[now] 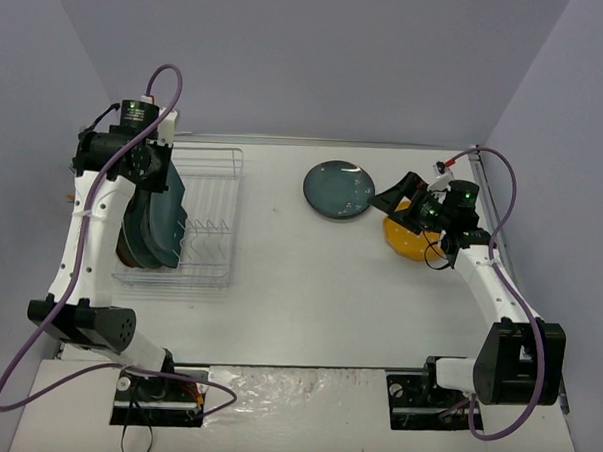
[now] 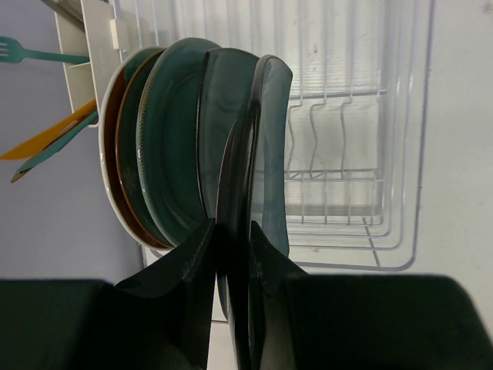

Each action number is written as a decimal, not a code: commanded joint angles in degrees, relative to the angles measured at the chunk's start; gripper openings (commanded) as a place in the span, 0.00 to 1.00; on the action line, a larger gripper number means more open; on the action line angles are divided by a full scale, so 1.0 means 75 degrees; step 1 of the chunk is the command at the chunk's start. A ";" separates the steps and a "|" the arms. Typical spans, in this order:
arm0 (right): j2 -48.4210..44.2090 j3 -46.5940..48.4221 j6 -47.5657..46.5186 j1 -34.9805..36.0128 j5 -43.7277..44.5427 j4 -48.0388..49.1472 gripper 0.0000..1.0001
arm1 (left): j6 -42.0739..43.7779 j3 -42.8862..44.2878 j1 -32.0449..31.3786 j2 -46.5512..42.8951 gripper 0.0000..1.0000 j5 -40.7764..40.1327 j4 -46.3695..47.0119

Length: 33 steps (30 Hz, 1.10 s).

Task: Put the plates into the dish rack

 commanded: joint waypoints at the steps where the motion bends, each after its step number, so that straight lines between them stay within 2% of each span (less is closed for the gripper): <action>1: -0.0067 0.0071 -0.0203 0.0031 0.0009 0.0291 1.00 | 0.0433 0.0196 0.0187 0.0223 0.00 -0.0566 0.0528; 24: 0.0271 0.0204 -0.0290 0.0064 0.0044 0.0284 1.00 | 0.0100 -0.3105 0.0593 0.0356 0.00 0.0165 0.3182; 26: 0.0302 0.0228 -0.0281 0.0095 0.0085 0.0314 1.00 | 0.0102 -0.3200 0.0602 0.0342 0.03 0.0101 0.3215; 29: 0.0376 0.0207 -0.0236 0.0167 0.0180 0.0389 1.00 | 0.0111 -0.3312 0.0614 0.0232 0.17 0.0032 0.3304; 31: 0.0475 0.0197 -0.0201 0.0272 0.0276 0.0449 1.00 | 0.0102 -0.3289 0.0605 0.0162 0.30 0.0056 0.3297; 33: 0.0569 0.0229 -0.0165 0.0374 0.0494 0.0483 1.00 | 0.0102 -0.3245 0.0605 0.0054 0.36 0.0064 0.3292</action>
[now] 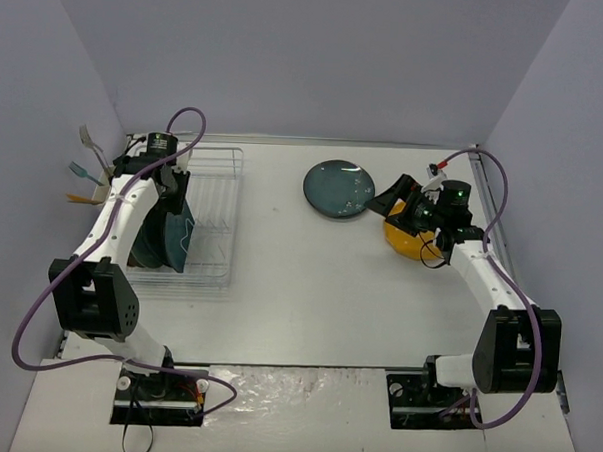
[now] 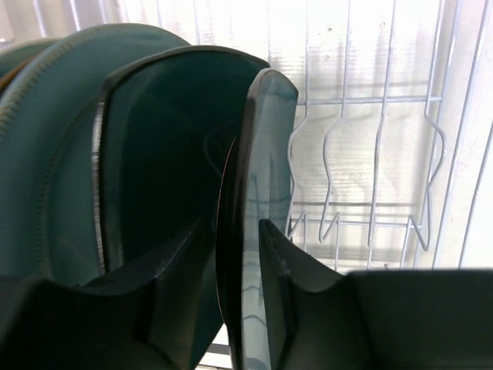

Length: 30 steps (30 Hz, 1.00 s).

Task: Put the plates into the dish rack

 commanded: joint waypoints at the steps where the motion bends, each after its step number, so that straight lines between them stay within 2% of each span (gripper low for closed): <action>1: 0.0199 0.0260 0.0006 0.0271 0.0403 0.0530 1.00 | -0.0018 0.0195 0.0094 -0.0599 0.38 -0.0214 0.0411; 9: 0.0704 0.0276 0.0360 0.0495 0.0922 0.1092 1.00 | -0.0029 0.0496 0.0096 -0.0915 0.53 -0.0080 0.0290; 16: 0.1340 0.0251 0.0647 0.0785 0.1521 0.1914 0.99 | -0.0480 0.0907 0.0095 -0.1401 0.68 0.0164 0.0044; 22: 0.2095 0.0249 0.1059 0.0870 0.2119 0.2620 0.98 | -0.1121 0.1197 0.0084 -0.2189 0.87 0.0425 0.0032; 26: 0.2459 0.0199 0.1398 0.0889 0.2477 0.3065 0.98 | -0.1567 0.0969 0.0096 -0.2905 0.97 0.1060 0.0283; 30: 0.2846 0.0149 0.1689 0.0913 0.2765 0.3470 0.97 | -0.1933 0.0132 0.0084 -0.3735 0.97 0.1409 0.0582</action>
